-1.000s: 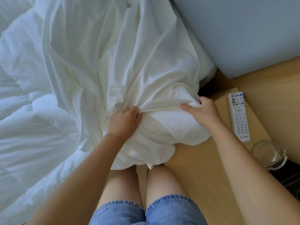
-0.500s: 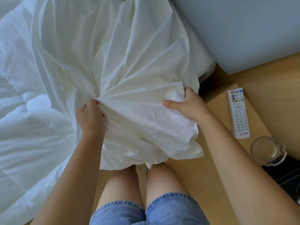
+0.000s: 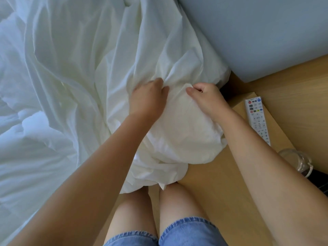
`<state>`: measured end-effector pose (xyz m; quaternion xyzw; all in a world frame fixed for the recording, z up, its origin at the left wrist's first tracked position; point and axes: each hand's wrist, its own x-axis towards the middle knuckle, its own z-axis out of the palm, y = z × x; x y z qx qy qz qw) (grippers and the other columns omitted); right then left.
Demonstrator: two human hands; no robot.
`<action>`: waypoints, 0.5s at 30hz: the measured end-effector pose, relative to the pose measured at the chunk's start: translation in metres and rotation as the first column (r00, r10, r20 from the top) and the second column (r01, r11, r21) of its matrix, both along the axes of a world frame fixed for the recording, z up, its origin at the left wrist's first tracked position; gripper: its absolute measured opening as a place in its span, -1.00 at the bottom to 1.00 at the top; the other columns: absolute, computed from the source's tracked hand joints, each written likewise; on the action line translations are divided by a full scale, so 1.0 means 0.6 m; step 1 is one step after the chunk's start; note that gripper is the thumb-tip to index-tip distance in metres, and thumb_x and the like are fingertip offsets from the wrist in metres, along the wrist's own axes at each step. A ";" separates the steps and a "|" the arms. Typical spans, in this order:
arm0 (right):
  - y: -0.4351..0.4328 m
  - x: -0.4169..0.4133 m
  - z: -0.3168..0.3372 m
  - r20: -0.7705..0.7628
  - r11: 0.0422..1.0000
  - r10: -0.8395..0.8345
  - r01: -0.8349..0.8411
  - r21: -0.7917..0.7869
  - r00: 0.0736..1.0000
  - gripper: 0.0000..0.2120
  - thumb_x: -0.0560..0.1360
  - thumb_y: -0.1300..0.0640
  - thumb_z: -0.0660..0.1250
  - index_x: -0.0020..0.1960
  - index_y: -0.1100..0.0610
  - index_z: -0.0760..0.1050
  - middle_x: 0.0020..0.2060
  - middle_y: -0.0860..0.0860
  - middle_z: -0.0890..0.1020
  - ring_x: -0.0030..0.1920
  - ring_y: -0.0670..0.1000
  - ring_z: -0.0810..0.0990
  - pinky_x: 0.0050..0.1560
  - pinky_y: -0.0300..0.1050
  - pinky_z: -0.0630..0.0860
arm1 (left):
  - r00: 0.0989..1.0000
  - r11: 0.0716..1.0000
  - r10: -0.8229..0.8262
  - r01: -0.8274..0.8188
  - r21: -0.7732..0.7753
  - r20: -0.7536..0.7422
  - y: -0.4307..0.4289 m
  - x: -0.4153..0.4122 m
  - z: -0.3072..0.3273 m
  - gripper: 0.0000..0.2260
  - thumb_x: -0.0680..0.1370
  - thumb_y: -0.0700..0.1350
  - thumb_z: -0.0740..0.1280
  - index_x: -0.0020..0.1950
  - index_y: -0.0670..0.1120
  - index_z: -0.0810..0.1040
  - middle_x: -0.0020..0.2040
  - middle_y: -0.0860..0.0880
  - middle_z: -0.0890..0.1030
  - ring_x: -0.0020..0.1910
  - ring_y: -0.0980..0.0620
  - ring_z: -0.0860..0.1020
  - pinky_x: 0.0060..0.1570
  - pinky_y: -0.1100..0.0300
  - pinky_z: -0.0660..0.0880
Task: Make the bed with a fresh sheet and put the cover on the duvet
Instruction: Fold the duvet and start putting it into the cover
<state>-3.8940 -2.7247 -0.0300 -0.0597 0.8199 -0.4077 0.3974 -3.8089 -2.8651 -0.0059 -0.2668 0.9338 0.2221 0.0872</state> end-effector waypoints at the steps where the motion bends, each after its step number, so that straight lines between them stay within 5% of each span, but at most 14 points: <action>1: -0.003 -0.002 -0.002 -0.026 0.999 -0.042 0.042 -0.002 0.999 -0.63 0.56 0.12 0.26 -0.41 0.10 0.29 -0.51 -0.05 0.28 -0.55 -0.19 0.23 -0.49 -0.24 0.17 | 1.000 1.000 -0.006 0.005 -0.011 -0.029 -0.006 -0.012 -0.001 -0.78 0.61 0.01 0.16 -0.06 -0.13 0.42 -0.08 -0.18 0.56 -0.01 -0.22 0.52 -0.16 0.06 0.31; 4: -0.023 -0.012 -0.005 -0.140 0.982 -0.188 0.182 -0.056 0.972 -0.63 0.55 0.15 0.25 -0.41 0.22 0.33 -0.51 0.07 0.28 -0.45 -0.14 0.23 -0.39 -0.12 0.16 | 0.975 0.983 0.148 -0.163 -0.084 -0.166 -0.079 -0.049 0.005 -0.76 0.60 -0.01 0.15 -0.01 -0.16 0.47 -0.05 -0.26 0.59 -0.04 -0.27 0.52 -0.21 0.07 0.26; 7: -0.075 -0.038 -0.001 -0.255 0.970 -0.242 0.227 -0.087 0.936 -0.66 0.53 0.16 0.25 -0.23 0.45 0.50 -0.32 0.35 0.53 -0.33 0.02 0.37 -0.32 -0.10 0.25 | 0.950 0.932 0.281 -0.304 -0.197 -0.140 -0.169 -0.074 0.010 -0.73 0.59 0.00 0.13 0.04 -0.18 0.48 0.04 -0.27 0.57 0.04 -0.28 0.50 -0.16 0.05 0.31; 12: -0.135 -0.052 0.000 -0.232 1.000 0.016 -0.021 -0.017 0.973 -0.64 0.54 0.06 0.26 -0.40 0.13 0.31 -0.47 -0.01 0.40 -0.38 -0.05 0.35 -0.33 -0.11 0.24 | 0.987 0.958 0.157 -0.161 -0.236 -0.033 -0.157 -0.077 0.000 -0.75 0.59 -0.05 0.13 0.05 -0.19 0.47 0.03 -0.26 0.57 0.02 -0.28 0.51 -0.19 0.05 0.27; 15: -0.091 -0.042 -0.002 -0.191 1.000 0.012 -0.011 0.006 0.982 -0.73 0.52 -0.03 0.29 -0.27 0.10 0.44 -0.38 -0.08 0.48 -0.33 -0.09 0.42 -0.33 -0.17 0.28 | 0.981 0.960 0.188 -0.193 -0.205 -0.046 -0.134 -0.077 -0.010 -0.75 0.61 -0.03 0.10 0.06 -0.18 0.44 -0.03 -0.24 0.57 -0.09 -0.24 0.49 -0.22 0.07 0.22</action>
